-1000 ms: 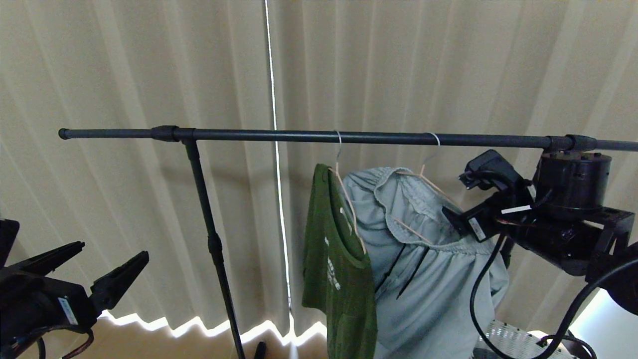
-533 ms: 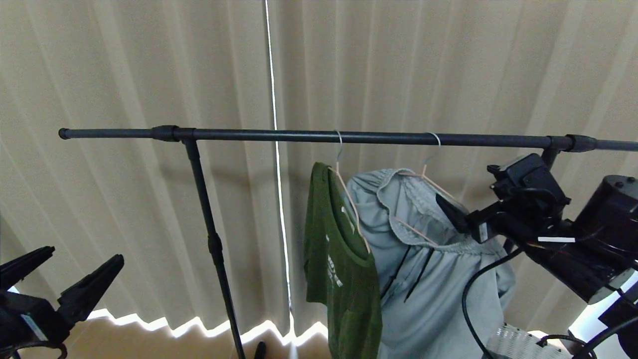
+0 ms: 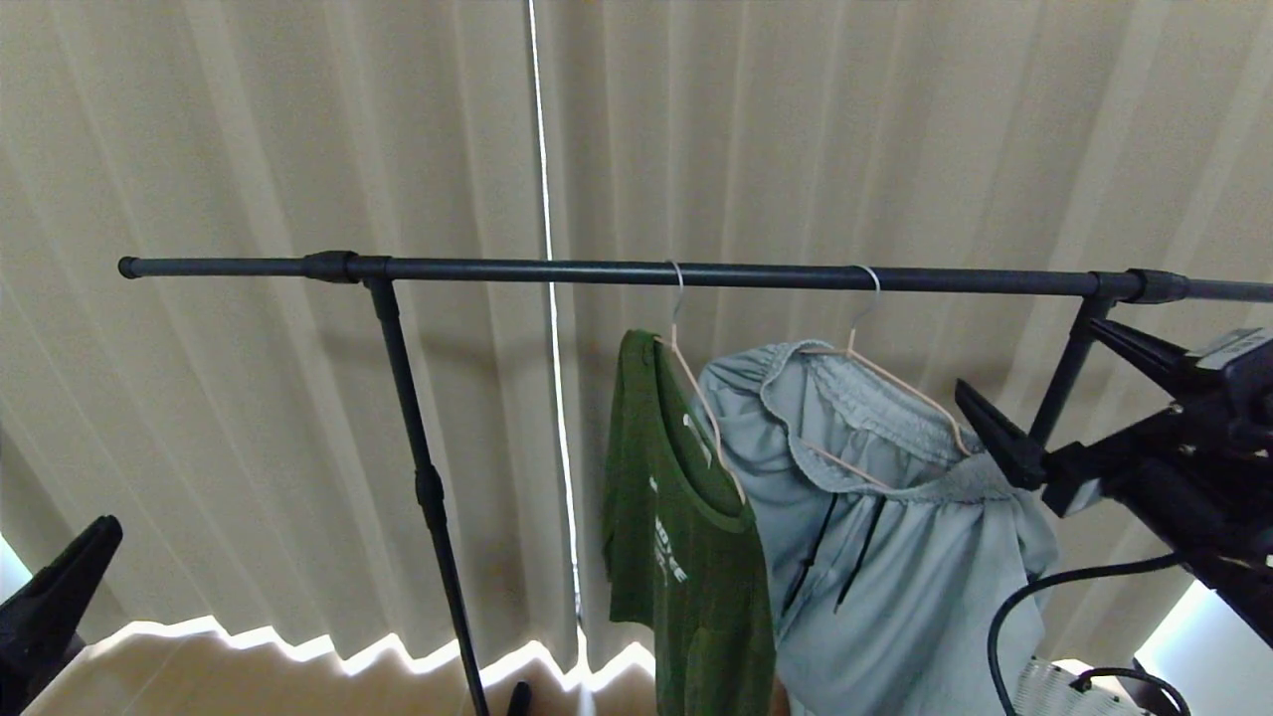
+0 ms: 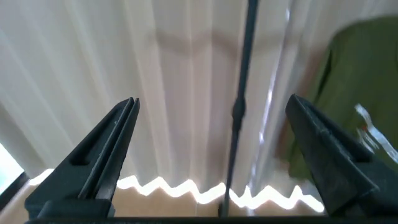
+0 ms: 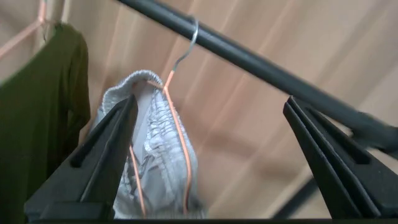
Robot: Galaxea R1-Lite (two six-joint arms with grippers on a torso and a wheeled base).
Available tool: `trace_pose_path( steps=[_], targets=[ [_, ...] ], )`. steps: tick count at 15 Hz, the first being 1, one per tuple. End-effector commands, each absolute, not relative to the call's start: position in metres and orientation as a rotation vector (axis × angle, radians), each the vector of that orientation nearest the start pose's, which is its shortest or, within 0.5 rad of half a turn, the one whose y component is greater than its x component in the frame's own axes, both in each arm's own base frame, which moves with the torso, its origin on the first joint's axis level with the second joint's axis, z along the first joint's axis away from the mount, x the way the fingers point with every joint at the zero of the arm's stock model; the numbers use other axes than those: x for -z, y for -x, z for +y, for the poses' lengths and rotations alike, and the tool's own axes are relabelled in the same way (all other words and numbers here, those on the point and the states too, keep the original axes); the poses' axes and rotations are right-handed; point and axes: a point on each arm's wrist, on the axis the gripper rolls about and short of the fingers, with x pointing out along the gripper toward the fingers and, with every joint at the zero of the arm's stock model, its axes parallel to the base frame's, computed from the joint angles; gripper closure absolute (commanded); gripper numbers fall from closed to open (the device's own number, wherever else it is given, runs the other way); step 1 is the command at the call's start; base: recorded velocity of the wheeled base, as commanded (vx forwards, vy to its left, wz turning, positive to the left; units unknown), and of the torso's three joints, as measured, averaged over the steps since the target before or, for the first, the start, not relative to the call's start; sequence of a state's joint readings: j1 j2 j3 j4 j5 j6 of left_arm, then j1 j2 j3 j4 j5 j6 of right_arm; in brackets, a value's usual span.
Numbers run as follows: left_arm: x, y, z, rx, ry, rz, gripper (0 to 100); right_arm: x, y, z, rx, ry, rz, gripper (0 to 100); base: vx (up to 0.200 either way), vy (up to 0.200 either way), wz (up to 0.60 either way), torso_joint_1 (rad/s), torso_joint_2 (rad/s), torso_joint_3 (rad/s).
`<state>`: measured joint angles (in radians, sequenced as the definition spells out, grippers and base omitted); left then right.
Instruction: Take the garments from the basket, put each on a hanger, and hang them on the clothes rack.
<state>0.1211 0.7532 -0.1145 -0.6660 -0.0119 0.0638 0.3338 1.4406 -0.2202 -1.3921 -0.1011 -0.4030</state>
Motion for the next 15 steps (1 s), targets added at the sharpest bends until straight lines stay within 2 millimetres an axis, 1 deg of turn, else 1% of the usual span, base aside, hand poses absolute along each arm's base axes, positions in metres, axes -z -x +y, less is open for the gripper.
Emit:
trace_pose_path(
  steps=[1, 2, 3, 6, 8, 9, 12, 13, 14, 15],
  targets=[
    [-0.166, -0.051, 0.006, -0.114, -0.072, -0.104, 0, -0.181, -0.145, 0.048, -0.181, 0.353, -0.268, 0, 0.0, 0.0, 0.0, 0.0, 0.0, 0.0],
    [-0.159, -0.042, 0.005, -0.109, -0.073, -0.096, 0, -0.173, -0.128, 0.041, -0.181, 0.359, -0.249, 0, 0.0, 0.0, 0.0, 0.0, 0.0, 0.0],
    [-0.15, -0.032, 0.003, -0.088, -0.069, -0.052, 0, -0.167, -0.113, 0.035, -0.176, 0.366, -0.215, 0, 0.0, 0.0, 0.0, 0.0, 0.0, 0.0],
    [-0.128, -0.014, -0.002, 0.075, -0.064, 0.044, 0, -0.162, -0.096, 0.02, -0.088, 0.386, -0.138, 0, 0.0, 0.0, 0.0, 0.0, 0.0, 0.0],
    [-0.108, -0.005, -0.002, 0.166, -0.063, 0.148, 0, -0.155, -0.075, 0.013, -0.082, 0.396, -0.071, 0, 0.0, 0.0, 0.0, 0.0, 0.0, 0.0],
    [-0.101, -0.002, -0.002, 0.179, -0.063, 0.174, 0, -0.152, -0.064, 0.011, -0.088, 0.4, -0.041, 0, 0.0, 0.0, 0.0, 0.0, 0.0, 0.0],
    [-0.085, -0.001, -0.002, 0.142, -0.061, 0.235, 0, -0.137, -0.034, 0.004, -0.111, 0.397, 0.076, 0, 0.0, 0.0, 0.0, 0.0, 0.0, 0.0],
    [-0.083, -0.001, -0.001, 0.102, -0.063, 0.259, 0, -0.131, -0.027, 0.003, -0.117, 0.386, 0.118, 0, 0.0, 0.0, 0.0, 0.0, 0.0, 0.0],
    [-0.081, 0.0, 0.001, 0.034, -0.068, 0.289, 0, -0.121, -0.018, 0.001, -0.119, 0.349, 0.177, 0, 0.0, 0.0, 0.0, 0.0, 0.0, 0.0],
    [-0.08, 0.0, 0.001, 0.014, -0.069, 0.295, 0, -0.116, -0.014, 0.0, -0.118, 0.324, 0.204, 0, 0.0, 0.0, 0.0, 0.0, 0.0, 0.0]
  ],
)
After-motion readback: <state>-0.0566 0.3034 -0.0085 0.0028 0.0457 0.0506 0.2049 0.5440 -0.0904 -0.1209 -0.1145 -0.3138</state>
